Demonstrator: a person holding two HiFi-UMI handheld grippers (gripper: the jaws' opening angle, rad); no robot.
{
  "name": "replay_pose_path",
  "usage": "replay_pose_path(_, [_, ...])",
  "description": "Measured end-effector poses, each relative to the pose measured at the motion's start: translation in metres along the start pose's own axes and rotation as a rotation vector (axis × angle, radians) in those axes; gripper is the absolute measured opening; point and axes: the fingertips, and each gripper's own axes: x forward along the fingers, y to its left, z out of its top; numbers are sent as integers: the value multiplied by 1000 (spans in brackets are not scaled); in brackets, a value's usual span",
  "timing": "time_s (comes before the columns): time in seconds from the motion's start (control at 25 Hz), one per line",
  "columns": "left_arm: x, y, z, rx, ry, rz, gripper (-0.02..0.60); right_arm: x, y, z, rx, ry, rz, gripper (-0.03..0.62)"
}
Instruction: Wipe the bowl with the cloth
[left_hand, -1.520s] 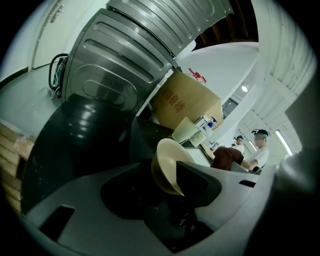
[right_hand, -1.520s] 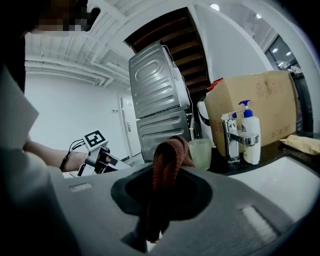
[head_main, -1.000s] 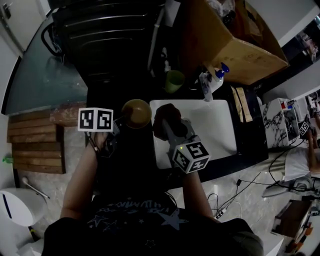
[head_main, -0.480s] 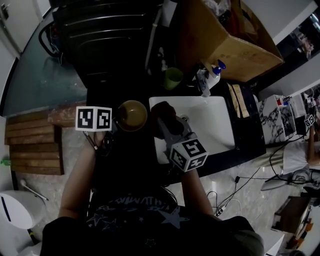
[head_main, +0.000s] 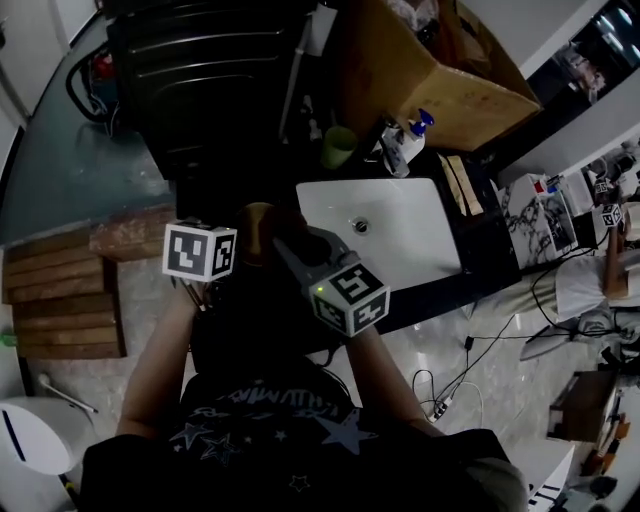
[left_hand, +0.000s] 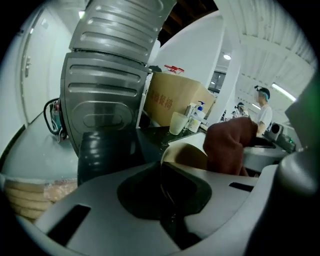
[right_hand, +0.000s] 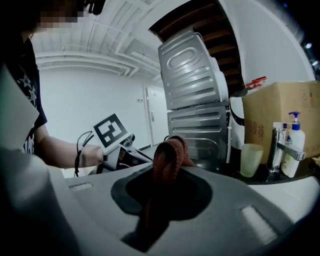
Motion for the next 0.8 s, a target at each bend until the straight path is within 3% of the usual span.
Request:
replay_pose_path(0.12, [-13, -7, -5, 76, -10, 11, 20, 11, 16, -12, -44, 87, -30, 60])
replay_pose_path(0.48, [-48, -37, -28, 212, -27, -68, 20, 26, 53, -42, -154, 316, -86, 60])
replay_pose_path(0.8, [-68, -33, -41, 212, -23, -97, 20, 32, 65, -45, -126, 296, -122, 60])
